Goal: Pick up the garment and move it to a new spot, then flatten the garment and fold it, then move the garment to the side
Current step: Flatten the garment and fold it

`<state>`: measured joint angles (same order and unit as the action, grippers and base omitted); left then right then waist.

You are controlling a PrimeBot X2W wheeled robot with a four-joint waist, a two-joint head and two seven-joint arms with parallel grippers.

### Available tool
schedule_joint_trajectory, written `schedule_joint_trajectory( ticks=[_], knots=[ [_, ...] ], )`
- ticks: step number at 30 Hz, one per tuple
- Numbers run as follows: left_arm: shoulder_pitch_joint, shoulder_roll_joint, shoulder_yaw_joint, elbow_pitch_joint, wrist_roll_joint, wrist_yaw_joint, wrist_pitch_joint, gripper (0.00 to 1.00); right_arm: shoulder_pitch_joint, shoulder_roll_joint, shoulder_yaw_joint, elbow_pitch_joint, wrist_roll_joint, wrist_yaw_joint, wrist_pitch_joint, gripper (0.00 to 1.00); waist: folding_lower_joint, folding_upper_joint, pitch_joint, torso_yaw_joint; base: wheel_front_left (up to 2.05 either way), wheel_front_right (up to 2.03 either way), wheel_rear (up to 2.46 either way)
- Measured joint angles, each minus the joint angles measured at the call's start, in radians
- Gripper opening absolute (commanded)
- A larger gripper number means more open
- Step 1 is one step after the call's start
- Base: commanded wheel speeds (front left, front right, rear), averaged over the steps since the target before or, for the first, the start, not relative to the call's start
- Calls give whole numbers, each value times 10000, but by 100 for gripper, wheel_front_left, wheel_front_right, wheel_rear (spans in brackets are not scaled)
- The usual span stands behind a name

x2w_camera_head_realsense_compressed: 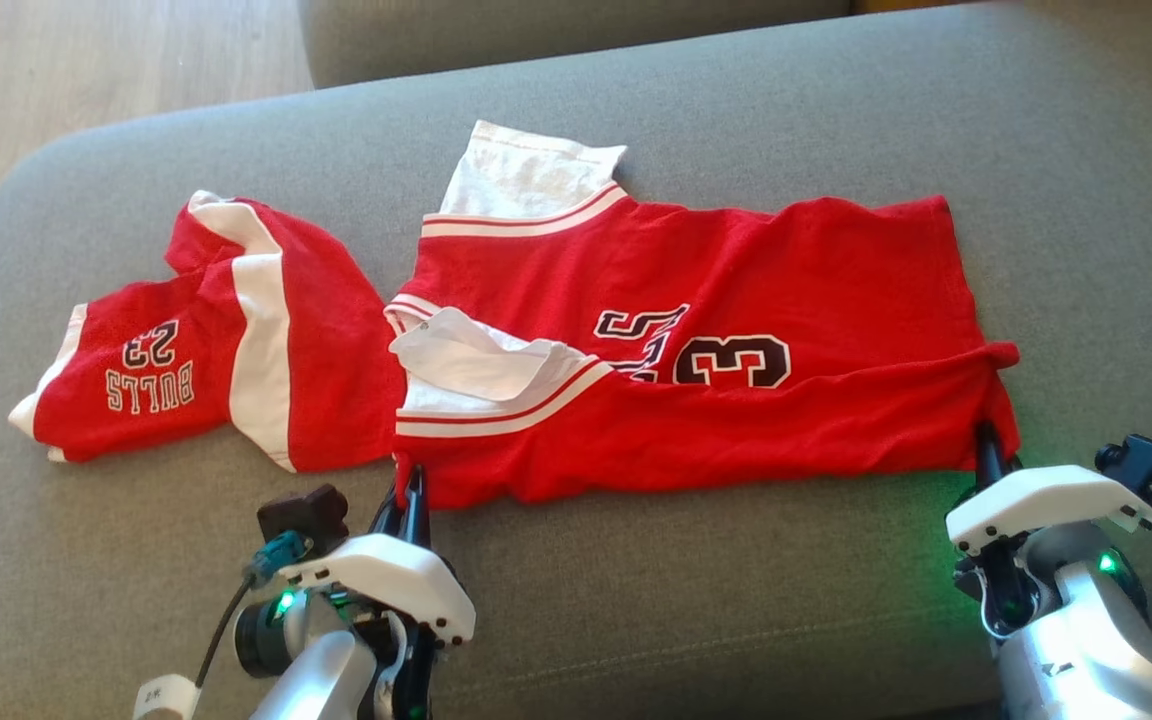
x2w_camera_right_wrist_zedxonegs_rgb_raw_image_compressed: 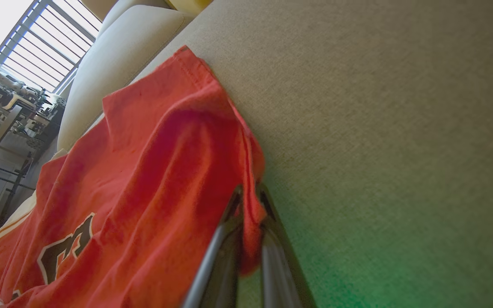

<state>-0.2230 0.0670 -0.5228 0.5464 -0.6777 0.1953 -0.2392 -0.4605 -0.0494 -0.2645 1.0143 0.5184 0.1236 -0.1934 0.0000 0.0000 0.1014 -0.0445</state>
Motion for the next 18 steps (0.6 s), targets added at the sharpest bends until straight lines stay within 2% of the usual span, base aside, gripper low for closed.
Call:
schedule_joint_trajectory(
  ticks=[9, 18],
  knots=[
    [603, 217, -244, -123, 4, -6, 65, 0, 783, -171, -117, -652, -732, 0, 1005, 0, 0, 0, -624, -3, 0, 0, 0],
    [1825, 732, -662, -872, 88, 42, 422, 0, 2339, -221, -581, -2535, -1101, 2, 2847, 0, 0, 0, -1324, -19, 0, 0, 0]
  ],
)
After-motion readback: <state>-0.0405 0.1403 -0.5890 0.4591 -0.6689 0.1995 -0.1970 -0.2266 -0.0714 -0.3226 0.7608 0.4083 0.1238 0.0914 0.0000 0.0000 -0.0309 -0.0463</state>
